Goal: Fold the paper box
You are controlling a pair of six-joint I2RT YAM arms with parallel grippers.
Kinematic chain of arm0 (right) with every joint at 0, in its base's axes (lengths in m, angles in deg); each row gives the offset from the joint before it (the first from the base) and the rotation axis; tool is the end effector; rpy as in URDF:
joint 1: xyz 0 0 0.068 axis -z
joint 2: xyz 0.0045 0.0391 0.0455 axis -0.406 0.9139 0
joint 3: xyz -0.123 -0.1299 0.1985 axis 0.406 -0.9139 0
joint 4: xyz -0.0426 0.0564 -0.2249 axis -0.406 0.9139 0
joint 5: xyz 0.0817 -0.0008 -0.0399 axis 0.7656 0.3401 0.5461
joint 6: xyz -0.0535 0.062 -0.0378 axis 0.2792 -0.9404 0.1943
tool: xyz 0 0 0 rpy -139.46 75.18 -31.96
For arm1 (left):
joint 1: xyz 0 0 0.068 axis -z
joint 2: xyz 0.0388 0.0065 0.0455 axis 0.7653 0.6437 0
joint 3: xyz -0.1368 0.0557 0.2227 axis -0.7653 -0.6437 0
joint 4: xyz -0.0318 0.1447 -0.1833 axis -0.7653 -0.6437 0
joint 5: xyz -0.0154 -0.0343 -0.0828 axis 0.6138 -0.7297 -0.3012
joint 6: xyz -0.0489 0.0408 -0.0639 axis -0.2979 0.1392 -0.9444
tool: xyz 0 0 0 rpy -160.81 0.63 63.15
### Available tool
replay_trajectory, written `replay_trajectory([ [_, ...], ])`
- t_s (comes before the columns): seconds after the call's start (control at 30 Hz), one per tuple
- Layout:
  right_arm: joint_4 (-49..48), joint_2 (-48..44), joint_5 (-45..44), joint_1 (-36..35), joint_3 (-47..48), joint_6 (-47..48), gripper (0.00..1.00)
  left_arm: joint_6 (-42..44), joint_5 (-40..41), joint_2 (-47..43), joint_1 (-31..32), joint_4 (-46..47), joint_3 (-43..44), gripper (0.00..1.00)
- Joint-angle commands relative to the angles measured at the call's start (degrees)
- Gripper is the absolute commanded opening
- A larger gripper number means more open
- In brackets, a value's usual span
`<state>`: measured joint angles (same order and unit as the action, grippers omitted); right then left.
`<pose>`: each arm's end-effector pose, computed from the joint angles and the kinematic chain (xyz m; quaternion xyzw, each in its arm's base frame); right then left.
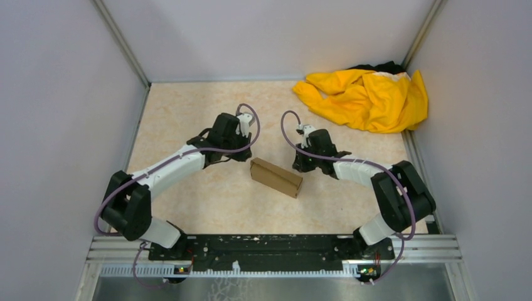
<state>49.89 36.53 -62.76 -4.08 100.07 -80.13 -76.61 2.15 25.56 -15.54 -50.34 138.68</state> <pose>0.2650 0.1630 0.1524 -0.1572 0.8989 0.2450 0.3275 0.2659 -0.1919 0.2135 0.2266 0.8938 -0.1836 0.3408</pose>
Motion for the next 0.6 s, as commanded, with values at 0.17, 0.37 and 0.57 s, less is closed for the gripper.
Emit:
replay_trajectory([
  [0.17, 2.44, -4.91, -3.61, -0.62, 3.10, 1.16, 0.16, 0.29, 2.21, -1.79, 0.11, -0.15, 5.22, 0.21],
  [0.37, 4.90, -11.85, -2.55, -0.64, 4.96, 3.00, 0.18, -1.00, 5.06, -5.24, 0.14, -3.19, 5.99, 0.19],
  [0.57, 4.83, -16.83, 5.98, -0.77, 6.74, 3.92, 0.14, -5.54, 8.65, -12.09, 0.11, -6.97, 3.98, 0.12],
])
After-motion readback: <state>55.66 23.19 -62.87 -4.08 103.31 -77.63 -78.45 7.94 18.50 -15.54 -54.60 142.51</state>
